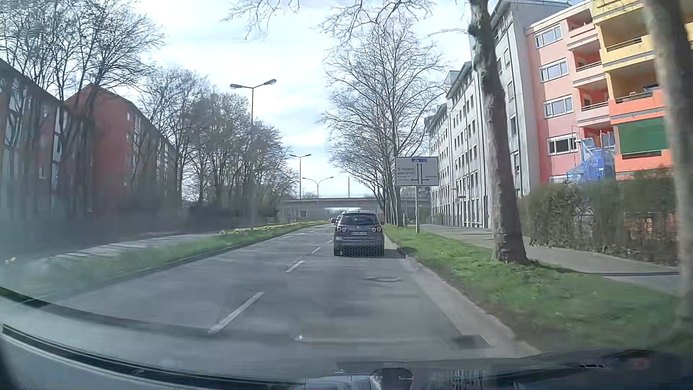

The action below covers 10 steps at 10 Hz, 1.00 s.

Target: Follow the waypoints while adhering to traffic rules and regulations

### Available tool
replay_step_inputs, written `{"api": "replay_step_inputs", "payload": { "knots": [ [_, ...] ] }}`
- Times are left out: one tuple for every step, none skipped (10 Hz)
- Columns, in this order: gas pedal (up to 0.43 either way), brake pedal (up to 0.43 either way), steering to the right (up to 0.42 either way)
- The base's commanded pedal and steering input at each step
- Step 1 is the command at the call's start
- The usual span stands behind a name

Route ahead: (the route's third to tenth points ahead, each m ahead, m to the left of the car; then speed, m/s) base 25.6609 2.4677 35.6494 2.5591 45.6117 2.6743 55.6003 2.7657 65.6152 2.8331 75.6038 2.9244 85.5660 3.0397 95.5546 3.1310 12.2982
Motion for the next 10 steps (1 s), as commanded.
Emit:
{"api": "replay_step_inputs", "payload": {
  "knots": [
    [0.13, 0.0, 0.001],
    [0.11, 0.0, 0.001],
    [0.098, 0.0, 0.001],
    [0.098, 0.0, 0.001],
    [0.098, 0.0, 0.001],
    [0.087, 0.0, 0.001],
    [0.079, 0.0, 0.001],
    [0.079, 0.0, 0.002],
    [0.067, 0.0, 0.001],
    [0.067, 0.0, 0.002]
  ]
}}
